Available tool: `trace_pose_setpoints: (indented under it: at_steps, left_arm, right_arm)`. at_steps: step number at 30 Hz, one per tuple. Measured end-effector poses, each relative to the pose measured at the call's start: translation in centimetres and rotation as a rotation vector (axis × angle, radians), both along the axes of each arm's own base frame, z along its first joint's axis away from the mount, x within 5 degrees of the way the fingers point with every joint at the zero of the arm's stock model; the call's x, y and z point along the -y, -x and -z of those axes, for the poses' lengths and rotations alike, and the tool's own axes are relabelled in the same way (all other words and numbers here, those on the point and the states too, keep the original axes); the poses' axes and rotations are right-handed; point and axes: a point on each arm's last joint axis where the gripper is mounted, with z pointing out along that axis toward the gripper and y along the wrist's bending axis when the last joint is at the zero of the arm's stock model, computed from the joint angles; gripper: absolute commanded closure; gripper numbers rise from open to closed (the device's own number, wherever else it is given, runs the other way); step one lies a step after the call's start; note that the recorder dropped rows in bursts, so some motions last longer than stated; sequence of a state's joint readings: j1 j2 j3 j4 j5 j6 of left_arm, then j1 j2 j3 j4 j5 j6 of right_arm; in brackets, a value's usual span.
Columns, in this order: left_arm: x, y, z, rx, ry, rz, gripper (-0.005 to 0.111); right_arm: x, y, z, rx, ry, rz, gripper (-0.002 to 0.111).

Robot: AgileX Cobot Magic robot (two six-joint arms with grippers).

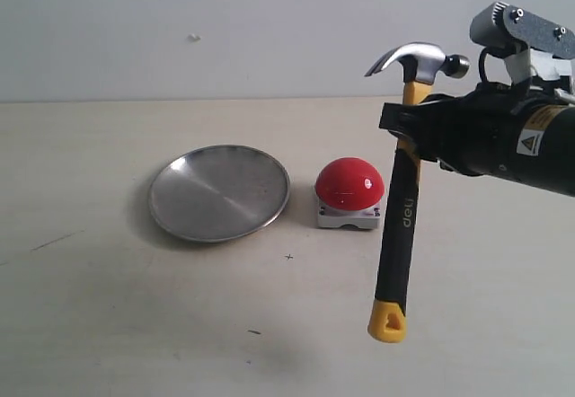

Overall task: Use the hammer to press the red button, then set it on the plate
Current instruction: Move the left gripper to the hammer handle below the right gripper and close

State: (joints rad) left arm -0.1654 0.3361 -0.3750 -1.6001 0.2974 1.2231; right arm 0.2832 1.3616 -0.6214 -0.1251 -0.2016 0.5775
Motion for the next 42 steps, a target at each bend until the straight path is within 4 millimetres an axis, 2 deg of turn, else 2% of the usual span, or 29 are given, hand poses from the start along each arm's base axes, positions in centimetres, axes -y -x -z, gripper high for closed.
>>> trace_pose_setpoints:
  at_steps: [2, 4, 9, 11, 13, 17, 19, 22, 26, 33, 42]
  left_arm:
    - [1.6, -3.7, 0.2, -0.141, -0.066, 0.112, 0.104]
    - [3.6, -8.0, 1.7, -0.303, -0.101, 0.271, 0.092]
    - [6.8, -13.8, 5.2, -0.483, -0.085, 0.533, 0.06]
    - [8.4, -15.6, 7.3, -0.534, -0.104, 0.612, 0.05]
    - [10.3, -16.9, 9.2, -0.554, -0.152, 0.696, 0.047]
    - [14.3, -18.3, 11.9, -0.549, -0.238, 0.843, 0.047]
    - [16.2, -18.8, 12.4, -0.525, -0.267, 0.894, 0.047]
    - [18.9, -19.2, 12.4, -0.485, -0.295, 0.958, 0.047]
    - [22.0, -19.5, 11.4, -0.413, -0.339, 0.99, 0.047]
    - [24.7, -19.8, 10.5, -0.362, -0.429, 0.901, 0.047]
    - [27.4, -19.5, 11.1, -0.365, -0.477, 0.868, 0.047]
  right_arm:
    - [-0.1, -0.4, -0.7, 0.022, -0.006, 0.0, 0.108]
    - [-0.2, -0.6, -1.2, 0.028, -0.007, 0.001, 0.108]
    - [-0.3, -1.0, -1.8, 0.029, -0.005, 0.004, 0.108]
    - [-0.3, -1.1, -2.0, 0.031, -0.005, 0.005, 0.108]
    - [-0.4, -1.2, -2.2, 0.035, -0.006, 0.003, 0.108]
    - [-0.4, -1.3, -2.4, 0.027, -0.003, 0.005, 0.108]
    - [-0.3, -1.3, -2.3, 0.016, 0.002, 0.007, 0.108]
    - [-0.3, -1.2, -2.2, -0.003, 0.009, 0.009, 0.108]
    - [-0.3, -1.2, -2.1, -0.009, 0.009, 0.01, 0.108]
    - [-0.3, -1.2, -2.1, -0.013, 0.011, 0.011, 0.108]
    - [-0.3, -1.2, -2.2, -0.003, 0.001, 0.012, 0.108]
